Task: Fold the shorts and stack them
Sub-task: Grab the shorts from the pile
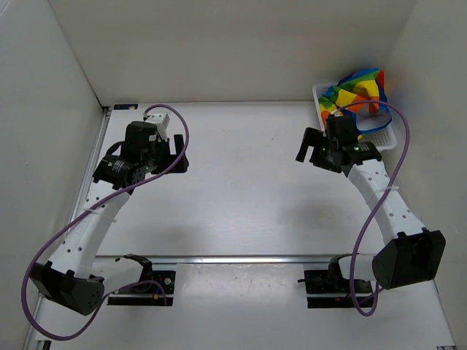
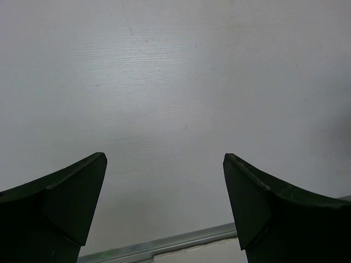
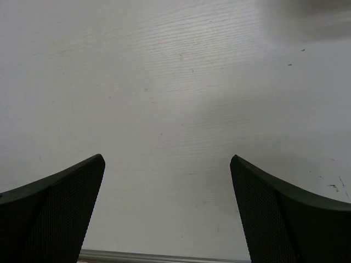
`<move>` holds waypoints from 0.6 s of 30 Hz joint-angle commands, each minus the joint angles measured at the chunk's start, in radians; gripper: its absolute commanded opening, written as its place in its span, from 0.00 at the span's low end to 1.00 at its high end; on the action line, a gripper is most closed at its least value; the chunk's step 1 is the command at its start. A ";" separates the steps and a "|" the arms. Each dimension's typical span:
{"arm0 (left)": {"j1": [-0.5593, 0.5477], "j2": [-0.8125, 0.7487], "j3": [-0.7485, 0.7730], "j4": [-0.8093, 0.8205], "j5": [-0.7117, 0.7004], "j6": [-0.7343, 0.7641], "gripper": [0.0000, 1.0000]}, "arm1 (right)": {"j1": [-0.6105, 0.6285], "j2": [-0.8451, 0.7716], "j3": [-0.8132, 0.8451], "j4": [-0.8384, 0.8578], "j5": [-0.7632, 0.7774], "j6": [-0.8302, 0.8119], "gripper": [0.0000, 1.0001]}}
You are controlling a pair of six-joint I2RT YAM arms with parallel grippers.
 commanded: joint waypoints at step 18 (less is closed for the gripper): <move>0.004 -0.103 -0.112 -0.010 -0.012 -0.122 1.00 | -0.192 0.152 0.249 -0.073 0.269 0.046 0.00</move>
